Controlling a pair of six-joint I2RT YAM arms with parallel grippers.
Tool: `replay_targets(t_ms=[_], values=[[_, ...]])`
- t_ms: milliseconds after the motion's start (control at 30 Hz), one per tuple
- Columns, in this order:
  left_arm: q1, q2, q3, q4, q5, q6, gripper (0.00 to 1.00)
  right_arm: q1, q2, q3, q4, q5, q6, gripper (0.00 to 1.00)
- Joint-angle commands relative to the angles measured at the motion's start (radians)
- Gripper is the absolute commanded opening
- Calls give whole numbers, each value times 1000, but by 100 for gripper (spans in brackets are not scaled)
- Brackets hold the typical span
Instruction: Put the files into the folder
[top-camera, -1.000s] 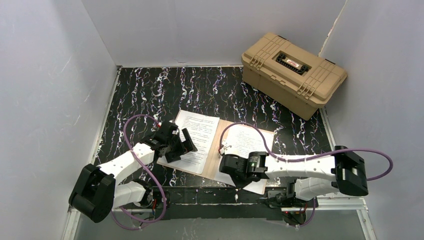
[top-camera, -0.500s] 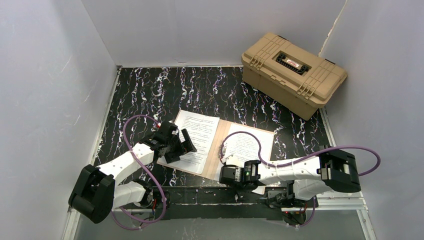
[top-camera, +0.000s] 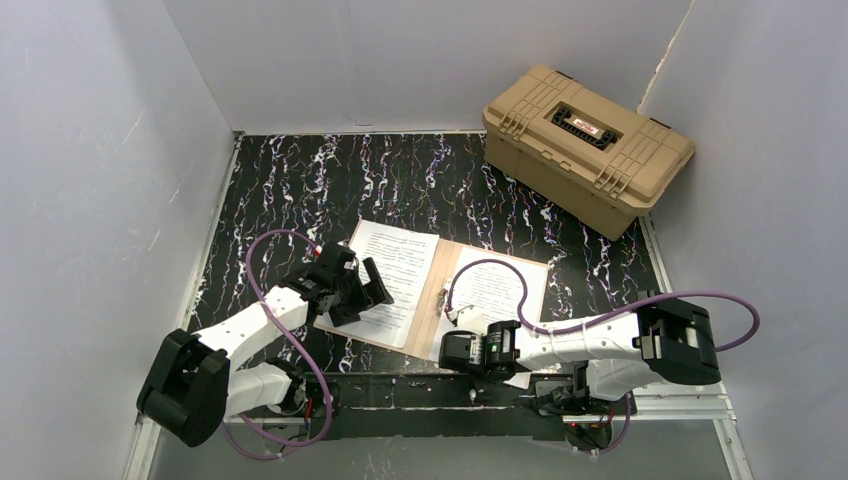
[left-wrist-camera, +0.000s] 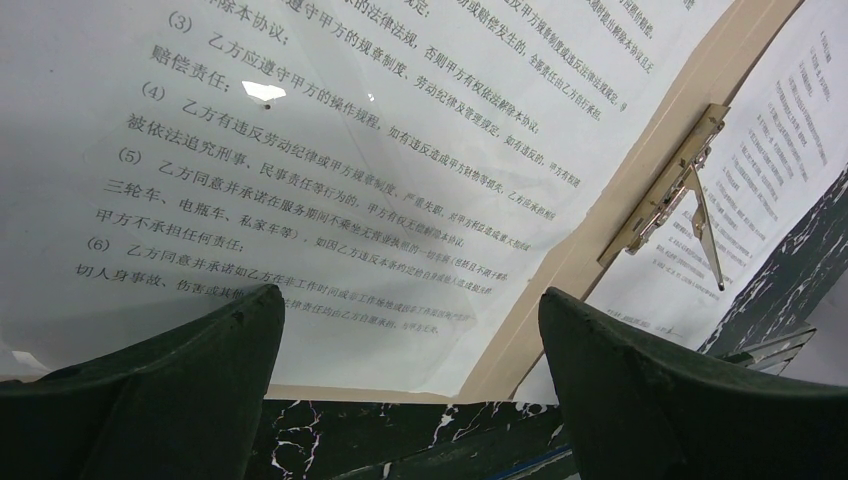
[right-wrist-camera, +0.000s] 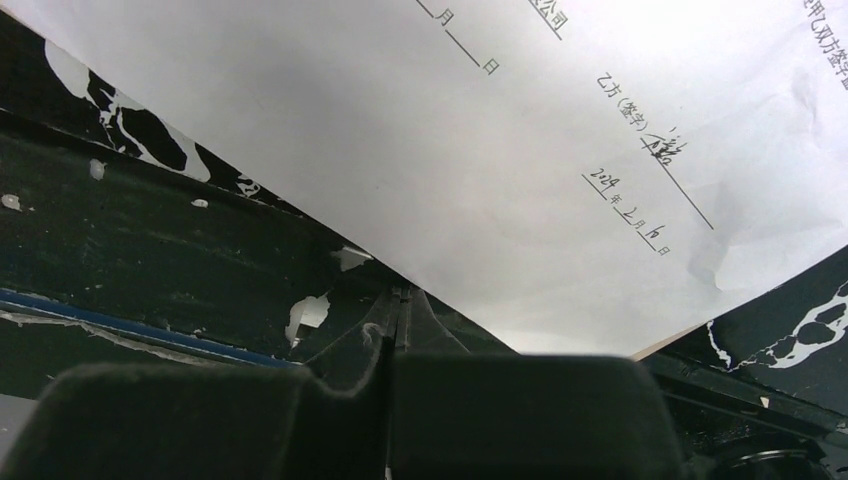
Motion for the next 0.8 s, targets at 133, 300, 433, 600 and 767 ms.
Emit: replay_targets(t_ms=[133, 300, 433, 600, 767], values=[[-2, 1, 10, -53, -35, 3, 98, -116, 0, -3, -38, 194, -30, 1], [-1, 5, 14, -56, -34, 4, 98, -188, -30, -11, -26, 200, -84, 1], [-1, 11, 23, -55, -33, 5, 98, -222, -31, -9, -9, 197, -117, 1], [-1, 17, 28, -52, -24, -1, 98, -246, -19, -2, 1, 195, -142, 1], [-1, 22, 32, -50, -15, 0, 98, -267, -5, -21, 32, 178, -144, 1]])
